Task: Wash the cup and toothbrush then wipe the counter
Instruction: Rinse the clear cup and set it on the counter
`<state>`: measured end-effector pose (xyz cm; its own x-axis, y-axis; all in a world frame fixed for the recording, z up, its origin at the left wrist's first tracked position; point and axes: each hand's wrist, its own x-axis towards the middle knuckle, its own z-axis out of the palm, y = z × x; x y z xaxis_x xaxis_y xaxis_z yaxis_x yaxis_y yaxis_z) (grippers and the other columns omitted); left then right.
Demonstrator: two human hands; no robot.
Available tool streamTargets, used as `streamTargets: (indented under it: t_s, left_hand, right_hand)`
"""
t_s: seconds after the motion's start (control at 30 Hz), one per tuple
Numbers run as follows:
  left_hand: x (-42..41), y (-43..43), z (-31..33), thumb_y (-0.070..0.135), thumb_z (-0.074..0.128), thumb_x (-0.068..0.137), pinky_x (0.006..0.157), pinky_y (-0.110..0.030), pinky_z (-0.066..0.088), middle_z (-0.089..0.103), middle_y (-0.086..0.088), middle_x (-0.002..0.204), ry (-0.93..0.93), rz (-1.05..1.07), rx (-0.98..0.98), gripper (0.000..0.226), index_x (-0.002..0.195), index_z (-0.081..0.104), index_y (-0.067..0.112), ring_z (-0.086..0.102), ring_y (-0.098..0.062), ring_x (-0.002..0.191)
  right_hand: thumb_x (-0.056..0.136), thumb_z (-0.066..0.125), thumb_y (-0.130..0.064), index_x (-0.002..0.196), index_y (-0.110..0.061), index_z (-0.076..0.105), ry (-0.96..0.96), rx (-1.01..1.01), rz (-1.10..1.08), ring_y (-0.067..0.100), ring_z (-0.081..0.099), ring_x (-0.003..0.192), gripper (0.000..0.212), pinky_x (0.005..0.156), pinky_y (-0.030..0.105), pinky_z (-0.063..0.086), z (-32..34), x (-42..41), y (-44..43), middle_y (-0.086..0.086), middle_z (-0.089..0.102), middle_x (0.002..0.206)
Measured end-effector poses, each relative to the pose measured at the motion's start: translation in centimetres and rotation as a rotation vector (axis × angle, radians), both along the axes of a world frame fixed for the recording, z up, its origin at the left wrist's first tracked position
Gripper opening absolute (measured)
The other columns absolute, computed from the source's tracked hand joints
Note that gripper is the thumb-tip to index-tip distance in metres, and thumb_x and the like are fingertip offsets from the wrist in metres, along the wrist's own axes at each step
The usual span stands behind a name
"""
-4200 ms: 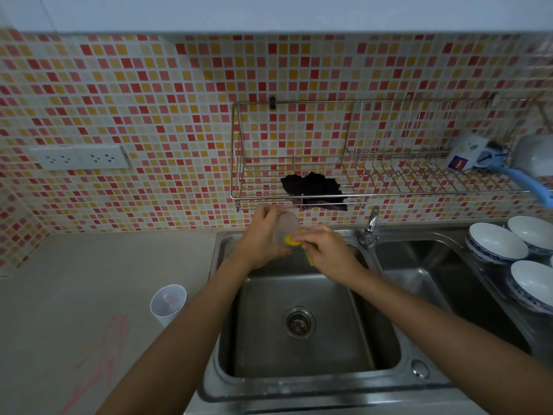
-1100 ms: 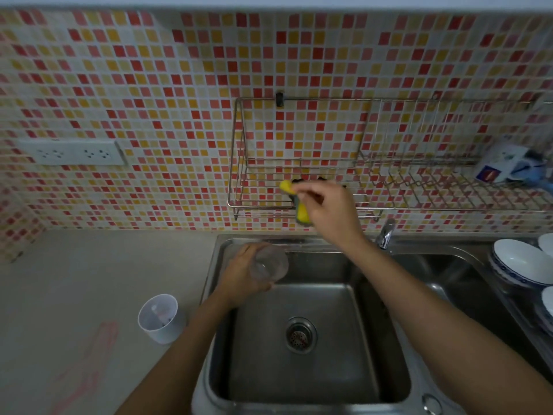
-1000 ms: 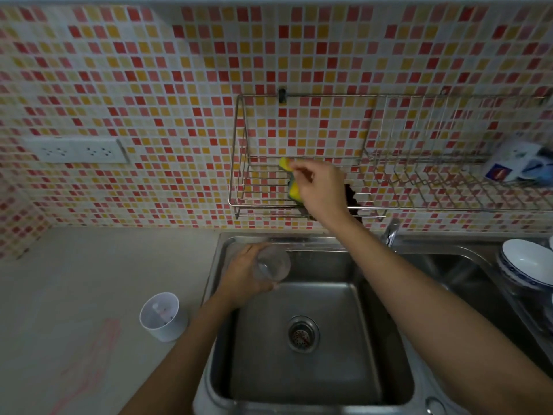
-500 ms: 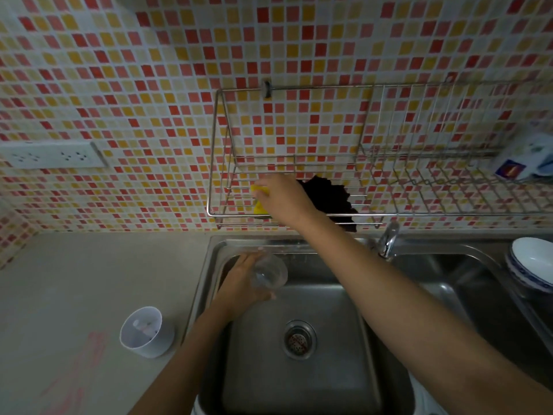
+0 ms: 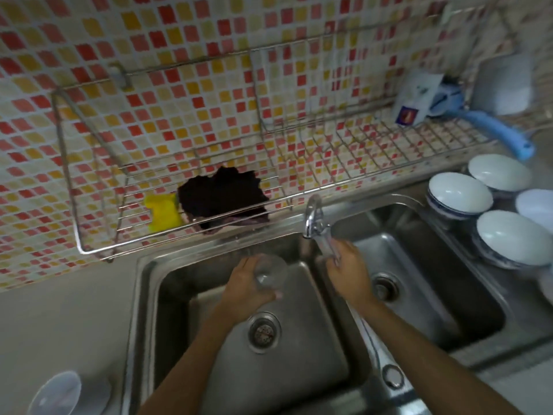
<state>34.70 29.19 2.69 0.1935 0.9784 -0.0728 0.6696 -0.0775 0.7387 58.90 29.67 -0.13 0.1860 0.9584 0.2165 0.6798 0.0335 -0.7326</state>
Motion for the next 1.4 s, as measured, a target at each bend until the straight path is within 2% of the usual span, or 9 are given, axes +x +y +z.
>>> streamTargets:
  t_s: [0.23, 0.47, 0.53, 0.73, 0.8, 0.97, 1.07, 1.27, 1.4]
  left_hand:
    - [4.9, 2.0, 0.1, 0.031, 0.090, 0.059, 0.106, -0.039, 0.042, 0.051, 0.001, 0.132, -0.064, -0.053, -0.024, 0.090, 0.136, 0.046, 0.019, 0.051, -0.017, 0.121]
    - [6.1, 2.2, -1.2, 0.026, 0.091, 0.059, 0.103, -0.034, 0.045, 0.049, 0.008, 0.126, -0.132, -0.048, -0.060, 0.082, 0.129, 0.048, 0.024, 0.053, -0.013, 0.117]
    - [6.6, 2.0, -1.5, 0.026, 0.091, 0.058, 0.101, -0.033, 0.046, 0.050, 0.006, 0.127, -0.145, -0.052, -0.073, 0.082, 0.129, 0.048, 0.026, 0.053, -0.012, 0.117]
    - [7.6, 1.3, -1.8, 0.028, 0.091, 0.058, 0.087, -0.017, 0.044, 0.051, 0.015, 0.117, -0.187, -0.029, -0.123, 0.085, 0.128, 0.045, 0.031, 0.053, 0.000, 0.105]
    - [7.7, 0.7, -2.0, 0.028, 0.091, 0.059, 0.081, -0.011, 0.040, 0.050, 0.018, 0.113, -0.162, -0.059, -0.138, 0.079, 0.124, 0.045, 0.033, 0.052, 0.001, 0.101]
    - [8.2, 0.9, -2.8, 0.028, 0.091, 0.056, 0.091, -0.030, 0.051, 0.057, 0.010, 0.119, -0.260, 0.166, -0.142, 0.077, 0.120, 0.049, 0.036, 0.058, -0.008, 0.107]
    - [8.5, 1.1, -3.3, 0.033, 0.091, 0.053, 0.091, -0.035, 0.052, 0.060, 0.010, 0.117, -0.184, 0.055, -0.182, 0.080, 0.121, 0.050, 0.032, 0.060, -0.010, 0.105]
    - [8.6, 1.0, -3.4, 0.021, 0.092, 0.055, 0.077, -0.017, 0.047, 0.061, 0.010, 0.108, -0.238, 0.107, -0.172, 0.071, 0.113, 0.052, 0.031, 0.059, -0.006, 0.096]
    - [8.6, 0.9, -3.4, 0.027, 0.092, 0.054, 0.082, -0.025, 0.052, 0.063, 0.010, 0.108, -0.164, -0.032, -0.212, 0.073, 0.115, 0.054, 0.028, 0.062, -0.010, 0.098]
  right_hand:
    - [0.093, 0.053, -0.018, 0.144, -0.024, 0.031, 0.100, -0.384, 0.117, 0.033, 0.057, 0.116, 0.056, 0.094, 0.036, 0.044, -3.1, 0.8, 7.4, 0.010, 0.056, 0.133]
    - [0.084, 0.056, -0.005, 0.143, -0.019, 0.034, -0.476, -0.268, 0.436, 0.030, 0.024, 0.143, 0.064, 0.115, 0.046, 0.024, -3.9, 2.1, 8.7, 0.009, 0.023, 0.157]
    - [0.084, 0.057, -0.003, 0.143, -0.024, 0.032, -0.543, -0.300, 0.481, 0.031, 0.023, 0.143, 0.067, 0.112, 0.047, 0.031, -4.0, 2.0, 9.3, 0.010, 0.019, 0.158]
    - [0.089, 0.058, -0.012, 0.125, -0.030, 0.052, -0.358, -0.353, 0.471, 0.026, 0.056, 0.111, 0.041, 0.091, 0.038, 0.049, -3.9, 2.3, 10.4, 0.008, 0.047, 0.135]
    - [0.091, 0.056, -0.014, 0.127, -0.027, 0.054, -0.340, -0.362, 0.460, 0.025, 0.056, 0.110, 0.038, 0.093, 0.037, 0.048, -4.1, 2.4, 10.6, 0.008, 0.047, 0.135]
    - [0.093, 0.055, -0.020, 0.126, -0.028, 0.053, -0.316, -0.363, 0.447, 0.026, 0.058, 0.108, 0.034, 0.095, 0.040, 0.048, -4.2, 2.3, 10.6, 0.008, 0.046, 0.138]
    - [0.093, 0.055, -0.020, 0.128, -0.027, 0.052, -0.329, -0.370, 0.446, 0.026, 0.056, 0.112, 0.035, 0.098, 0.041, 0.047, -4.1, 2.3, 10.5, 0.009, 0.043, 0.141]
    - [0.092, 0.056, -0.016, 0.125, -0.028, 0.053, -0.300, -0.368, 0.462, 0.026, 0.055, 0.113, 0.036, 0.099, 0.040, 0.047, -4.2, 2.3, 10.5, 0.010, 0.037, 0.146]
    - [0.091, 0.057, -0.011, 0.126, -0.028, 0.052, -0.318, -0.369, 0.464, 0.027, 0.052, 0.121, 0.039, 0.101, 0.036, 0.044, -4.2, 2.4, 10.5, 0.011, 0.028, 0.153]
